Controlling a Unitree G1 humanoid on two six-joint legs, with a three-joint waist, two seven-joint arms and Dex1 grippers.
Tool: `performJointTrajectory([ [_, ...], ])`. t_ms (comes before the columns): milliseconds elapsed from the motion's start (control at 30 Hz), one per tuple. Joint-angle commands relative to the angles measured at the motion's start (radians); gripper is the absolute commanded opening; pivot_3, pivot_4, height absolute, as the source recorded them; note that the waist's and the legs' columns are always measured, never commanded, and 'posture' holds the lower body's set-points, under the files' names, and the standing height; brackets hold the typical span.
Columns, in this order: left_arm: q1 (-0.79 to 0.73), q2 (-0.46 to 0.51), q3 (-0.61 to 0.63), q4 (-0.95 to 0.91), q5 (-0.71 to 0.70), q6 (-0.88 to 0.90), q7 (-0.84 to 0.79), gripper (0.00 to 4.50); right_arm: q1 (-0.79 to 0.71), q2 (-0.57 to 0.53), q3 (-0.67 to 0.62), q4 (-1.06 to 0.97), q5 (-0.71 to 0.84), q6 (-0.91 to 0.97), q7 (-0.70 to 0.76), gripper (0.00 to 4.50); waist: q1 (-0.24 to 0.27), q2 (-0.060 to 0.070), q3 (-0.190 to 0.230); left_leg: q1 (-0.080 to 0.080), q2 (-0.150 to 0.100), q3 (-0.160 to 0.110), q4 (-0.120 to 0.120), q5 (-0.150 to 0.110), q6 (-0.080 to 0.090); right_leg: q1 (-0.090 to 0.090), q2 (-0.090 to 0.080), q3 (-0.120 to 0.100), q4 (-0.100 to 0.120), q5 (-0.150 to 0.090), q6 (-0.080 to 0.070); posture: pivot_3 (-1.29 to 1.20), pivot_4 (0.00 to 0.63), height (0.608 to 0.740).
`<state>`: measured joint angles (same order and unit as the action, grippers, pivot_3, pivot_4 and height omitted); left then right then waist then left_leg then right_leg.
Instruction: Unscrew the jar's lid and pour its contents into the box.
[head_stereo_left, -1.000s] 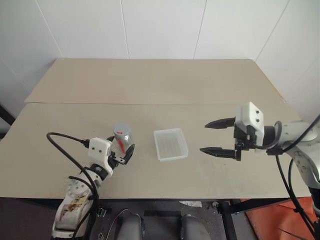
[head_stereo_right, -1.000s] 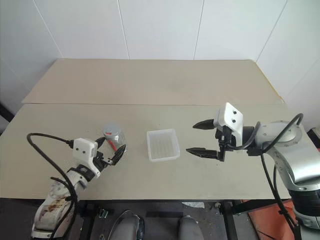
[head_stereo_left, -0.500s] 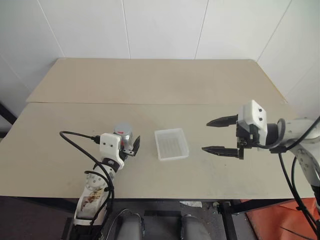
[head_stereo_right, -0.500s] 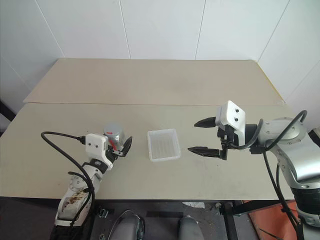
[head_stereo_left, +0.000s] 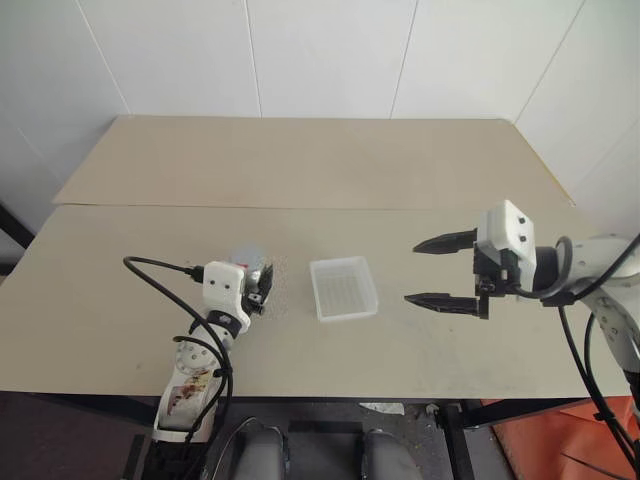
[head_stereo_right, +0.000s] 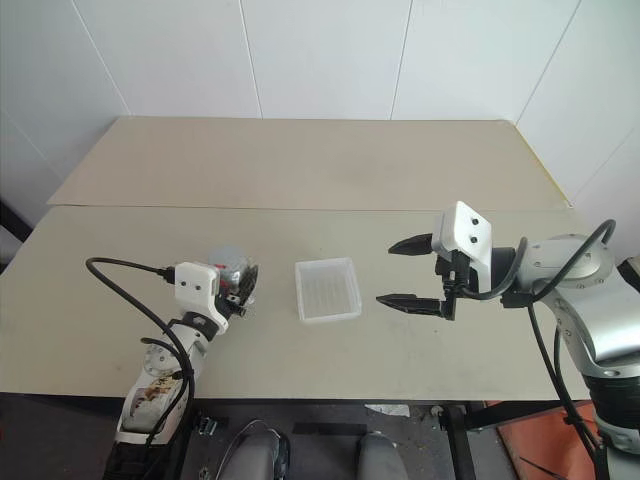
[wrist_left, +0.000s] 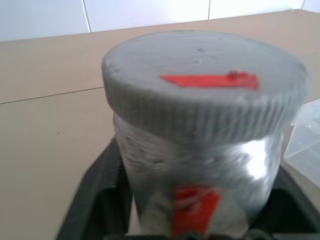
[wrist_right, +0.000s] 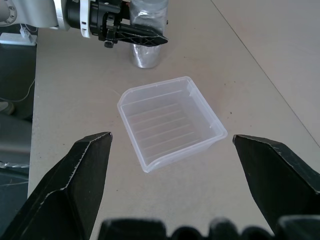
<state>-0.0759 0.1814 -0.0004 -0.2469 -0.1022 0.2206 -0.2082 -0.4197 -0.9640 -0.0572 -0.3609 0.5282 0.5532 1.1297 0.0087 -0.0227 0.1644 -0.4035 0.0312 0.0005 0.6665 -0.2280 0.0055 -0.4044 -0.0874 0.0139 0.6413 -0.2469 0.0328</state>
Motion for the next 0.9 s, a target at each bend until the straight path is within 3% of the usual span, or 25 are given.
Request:
performJointTrajectory([
  [33,-0.002,0.004,0.000,-0.041,0.003,-0.009,-0.004,1.93,-0.020,-0.007,-0.042,-0.026,0.008,-0.020,-0.008,4.50,0.000,0.000,0.000,0.000,0.000,0.000,0.000,0.000,0.000,0.000,0.000,0.000,0.000,0.000,0.000,0.00,0.150,0.740],
  [200,-0.014,0.081,0.042,-0.112,-0.075,0.067,-0.093,1.93,-0.024,0.019,-0.040,-0.057,0.037,0.000,-0.035,4.50,-0.002,0.000,0.000,0.000,0.000,0.000,0.000,0.000,0.000,0.000,0.000,0.000,0.000,0.000,0.000,0.00,0.150,0.740],
  [267,-0.036,0.154,0.086,-0.141,-0.151,0.126,-0.173,1.93,-0.045,0.043,-0.026,-0.068,0.047,0.016,-0.058,4.50,-0.004,0.000,0.000,0.000,0.000,0.000,0.000,0.000,0.000,-0.001,0.000,0.000,0.000,0.000,0.000,0.00,0.150,0.740],
  [467,-0.177,0.442,0.221,-0.099,-0.442,0.292,-0.517,1.93,-0.206,0.170,0.039,-0.074,0.077,0.129,-0.188,4.50,-0.017,0.000,0.000,0.000,0.001,0.000,0.000,0.000,0.000,-0.001,0.001,0.000,0.001,0.000,0.000,0.00,0.150,0.740],
  [600,-0.343,0.551,0.211,0.044,-0.560,0.339,-0.765,1.93,-0.321,0.276,0.083,-0.049,0.081,0.193,-0.270,4.50,-0.017,0.000,0.000,-0.001,0.001,-0.001,0.000,0.000,0.000,-0.002,0.001,-0.001,0.000,0.000,0.000,0.00,0.150,0.740],
  [733,-0.466,0.560,0.131,0.161,-0.572,0.311,-0.957,1.93,-0.402,0.375,0.123,-0.019,0.067,0.218,-0.333,4.50,-0.019,0.000,0.001,-0.002,0.001,0.000,0.000,0.000,0.000,-0.003,0.001,-0.001,0.000,0.000,0.000,0.00,0.150,0.740],
  [900,-0.569,0.515,0.022,0.277,-0.509,0.254,-1.067,1.93,-0.465,0.466,0.166,-0.001,0.066,0.247,-0.382,4.50,-0.021,0.000,0.001,-0.003,0.001,0.000,0.000,0.000,0.000,-0.004,0.001,-0.001,0.001,0.000,0.000,0.00,0.150,0.740],
])
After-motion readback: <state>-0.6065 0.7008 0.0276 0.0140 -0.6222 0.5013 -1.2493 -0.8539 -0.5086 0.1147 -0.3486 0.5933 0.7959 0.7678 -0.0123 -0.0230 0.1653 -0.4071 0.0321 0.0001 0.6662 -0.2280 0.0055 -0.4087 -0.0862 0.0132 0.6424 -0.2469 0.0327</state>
